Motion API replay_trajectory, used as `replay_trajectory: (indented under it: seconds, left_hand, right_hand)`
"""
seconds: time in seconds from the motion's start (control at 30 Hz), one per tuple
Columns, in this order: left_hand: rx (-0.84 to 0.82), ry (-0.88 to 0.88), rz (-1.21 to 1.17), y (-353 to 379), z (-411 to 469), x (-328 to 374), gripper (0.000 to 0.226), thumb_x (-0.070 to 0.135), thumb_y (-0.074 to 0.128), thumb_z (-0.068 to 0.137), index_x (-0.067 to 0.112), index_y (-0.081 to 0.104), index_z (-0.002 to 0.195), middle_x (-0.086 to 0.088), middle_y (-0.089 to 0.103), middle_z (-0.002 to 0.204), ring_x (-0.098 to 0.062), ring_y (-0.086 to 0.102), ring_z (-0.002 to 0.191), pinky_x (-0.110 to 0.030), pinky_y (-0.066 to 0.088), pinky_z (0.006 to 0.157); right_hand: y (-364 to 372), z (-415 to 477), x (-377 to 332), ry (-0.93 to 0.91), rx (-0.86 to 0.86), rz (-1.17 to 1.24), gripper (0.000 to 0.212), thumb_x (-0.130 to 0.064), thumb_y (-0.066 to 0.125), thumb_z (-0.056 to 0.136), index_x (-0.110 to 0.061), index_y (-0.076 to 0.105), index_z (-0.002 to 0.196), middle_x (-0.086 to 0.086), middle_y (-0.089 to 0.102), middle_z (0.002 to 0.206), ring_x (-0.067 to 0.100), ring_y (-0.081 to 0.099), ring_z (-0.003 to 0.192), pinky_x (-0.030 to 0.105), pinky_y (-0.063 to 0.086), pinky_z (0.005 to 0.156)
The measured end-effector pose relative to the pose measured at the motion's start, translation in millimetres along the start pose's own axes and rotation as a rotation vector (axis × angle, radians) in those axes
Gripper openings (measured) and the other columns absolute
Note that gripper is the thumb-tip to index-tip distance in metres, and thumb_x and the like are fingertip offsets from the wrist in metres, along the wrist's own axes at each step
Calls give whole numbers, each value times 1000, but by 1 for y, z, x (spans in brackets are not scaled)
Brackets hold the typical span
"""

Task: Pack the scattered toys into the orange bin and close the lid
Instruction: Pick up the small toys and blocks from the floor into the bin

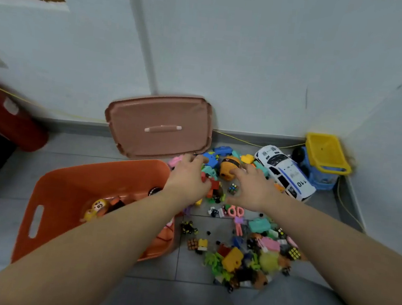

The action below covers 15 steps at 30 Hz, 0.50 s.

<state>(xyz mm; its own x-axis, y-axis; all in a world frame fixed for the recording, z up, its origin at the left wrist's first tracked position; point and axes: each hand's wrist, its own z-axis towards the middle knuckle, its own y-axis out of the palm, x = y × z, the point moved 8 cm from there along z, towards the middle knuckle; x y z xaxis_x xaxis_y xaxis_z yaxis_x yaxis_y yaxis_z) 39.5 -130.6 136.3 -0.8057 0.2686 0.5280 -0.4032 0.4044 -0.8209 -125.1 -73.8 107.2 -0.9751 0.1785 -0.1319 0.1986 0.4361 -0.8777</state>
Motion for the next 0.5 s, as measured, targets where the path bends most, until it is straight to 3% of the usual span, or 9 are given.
replay_trajectory:
  seconds: [0.17,0.5]
  left_hand:
    - [-85,-23,8,52,2,11,60,33,62,83,24,45,140,-11,42,139,-33,46,126,-46,42,106]
    - [-279,-146,57,160,-28,-9,67,39,64,87,29,34,146,-9,29,145,-36,34,133,-50,42,105]
  right_hand:
    - [45,-2,46,-17,-62,6,98,-72,68,73,-38,20,151,12,13,160,42,27,140,64,37,104]
    - [135,-14,91,-86,-200,-69,110,-84,62,67,-40,11,153,2,-4,164,34,-1,151,79,21,105]
